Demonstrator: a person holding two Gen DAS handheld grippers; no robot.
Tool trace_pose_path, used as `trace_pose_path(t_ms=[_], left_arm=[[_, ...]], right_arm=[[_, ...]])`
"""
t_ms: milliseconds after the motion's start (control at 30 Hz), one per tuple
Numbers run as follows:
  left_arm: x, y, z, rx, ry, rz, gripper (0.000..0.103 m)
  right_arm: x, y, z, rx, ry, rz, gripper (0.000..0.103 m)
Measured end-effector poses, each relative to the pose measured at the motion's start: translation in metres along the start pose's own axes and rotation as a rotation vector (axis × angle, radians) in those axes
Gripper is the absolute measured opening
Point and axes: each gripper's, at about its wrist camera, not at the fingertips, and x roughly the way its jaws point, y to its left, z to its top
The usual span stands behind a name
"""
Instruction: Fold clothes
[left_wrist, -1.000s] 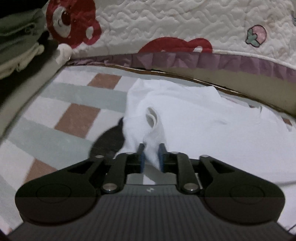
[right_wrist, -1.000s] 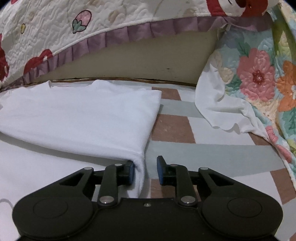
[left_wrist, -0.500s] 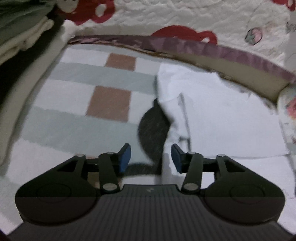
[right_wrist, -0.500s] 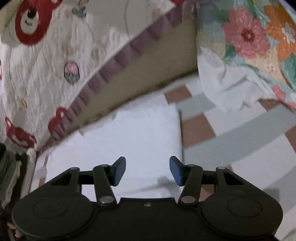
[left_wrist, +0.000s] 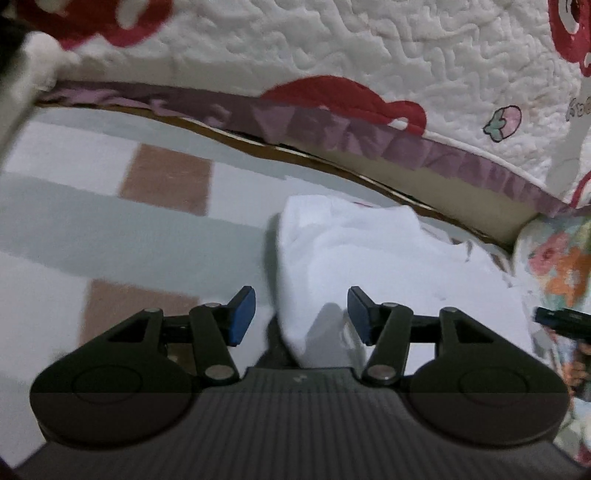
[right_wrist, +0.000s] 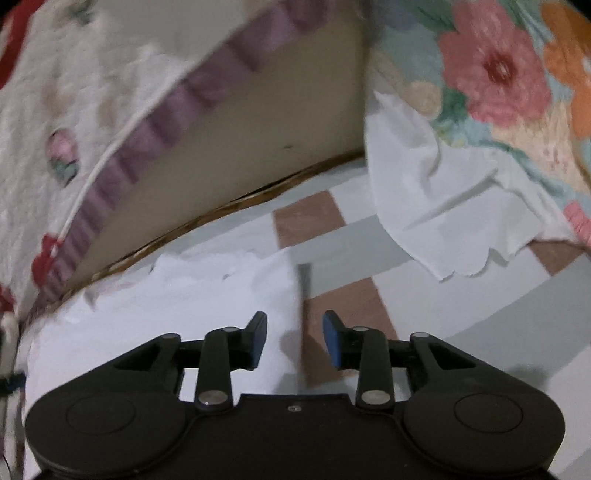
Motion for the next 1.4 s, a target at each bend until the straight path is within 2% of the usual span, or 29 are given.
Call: trace_pose_path(t_ms=[67,133,267,333,400,433,467,533,600,633,700,767,867,900,933,967,1000,1067,1100,1133,1200,1267,1367,1400], left_arm=[[0.010,0.005,0.006,-0.013,-0.002,-0.038,0.059],[0.015,0.010,0.011,-0.028,-0.031,-0.045,0.060],[0.023,0.015,0.025,-0.032,-0.082,0.005,0.061],[0.027,0.018,0.026,-0.027,-0.080,-0.030,0.063],[0.031,0.017,0.024,-0.021,-0.050,-0.110,0.061],[0.033,0.016,0.023,-0.024,-0.021,-0.165,0.058],[0.036,0.015,0.021,-0.025,0.001,-0.207,0.045],[0.041,0.008,0.018,-0.012,-0.002,-0.198,0.030],[0.045,0.003,0.018,0.002,-0.019,-0.152,0.030],[0.047,0.001,0.019,0.002,-0.030,-0.137,0.030],[0.051,0.001,0.021,-0.042,-0.039,-0.148,0.039],[0.055,0.002,0.023,-0.095,-0.036,-0.178,0.057],[0.062,0.000,0.028,-0.152,0.004,-0.210,0.055],[0.064,-0.002,0.029,-0.156,0.018,-0.212,0.054],[0.065,-0.008,0.028,-0.113,0.033,-0.186,0.039],[0.066,-0.014,0.027,-0.070,0.047,-0.161,0.011],[0.066,-0.021,0.026,-0.021,0.057,-0.133,0.011],[0.061,-0.038,0.023,0.101,0.054,-0.066,0.011],[0.060,-0.046,0.023,0.147,0.056,-0.028,0.011],[0.059,-0.052,0.024,0.184,0.053,0.001,0.010],[0.054,-0.065,0.027,0.250,0.027,0.051,0.010],[0.045,-0.076,0.033,0.302,-0.020,0.075,0.010],[0.033,-0.094,0.043,0.363,-0.092,0.073,0.009],[0.030,-0.094,0.048,0.353,-0.117,0.079,0.009]], right_arm=[[0.009,-0.011,0.001,0.067,-0.012,0.042,0.041],[0.015,-0.018,0.000,0.112,-0.021,0.089,0.045],[0.027,-0.018,-0.001,0.127,0.025,0.163,0.048],[0.034,-0.012,0.002,0.133,0.077,0.188,0.052],[0.041,-0.005,0.007,0.099,0.102,0.183,0.057],[0.044,0.000,0.010,0.071,0.107,0.172,0.058],[0.047,0.004,0.012,0.049,0.109,0.163,0.058],[0.054,0.009,0.017,0.028,0.097,0.153,0.059],[0.062,0.016,0.021,0.003,0.082,0.139,0.058],[0.065,0.021,0.021,-0.022,0.075,0.119,0.044],[0.069,0.035,0.020,-0.082,0.058,0.044,0.012],[0.066,0.048,0.017,-0.109,0.027,0.015,0.010],[0.066,0.061,0.011,-0.205,0.029,-0.007,0.009],[0.068,0.062,0.011,-0.229,0.041,-0.010,0.013],[0.068,0.059,0.012,-0.218,0.051,-0.002,0.014],[0.068,0.053,0.015,-0.189,0.056,0.000,0.017],[0.068,0.048,0.017,-0.163,0.061,-0.001,0.024],[0.069,0.043,0.020,-0.128,0.076,-0.010,0.023],[0.069,0.042,0.023,-0.113,0.084,-0.009,0.018],[0.068,0.045,0.025,-0.122,0.082,-0.006,0.007],[0.064,0.061,0.027,-0.216,0.062,-0.020,0.007],[0.059,0.075,0.031,-0.299,0.036,-0.033,0.006],[0.047,0.085,0.048,-0.338,-0.034,-0.041,0.006],[0.043,0.090,0.054,-0.352,-0.054,-0.035,0.005]])
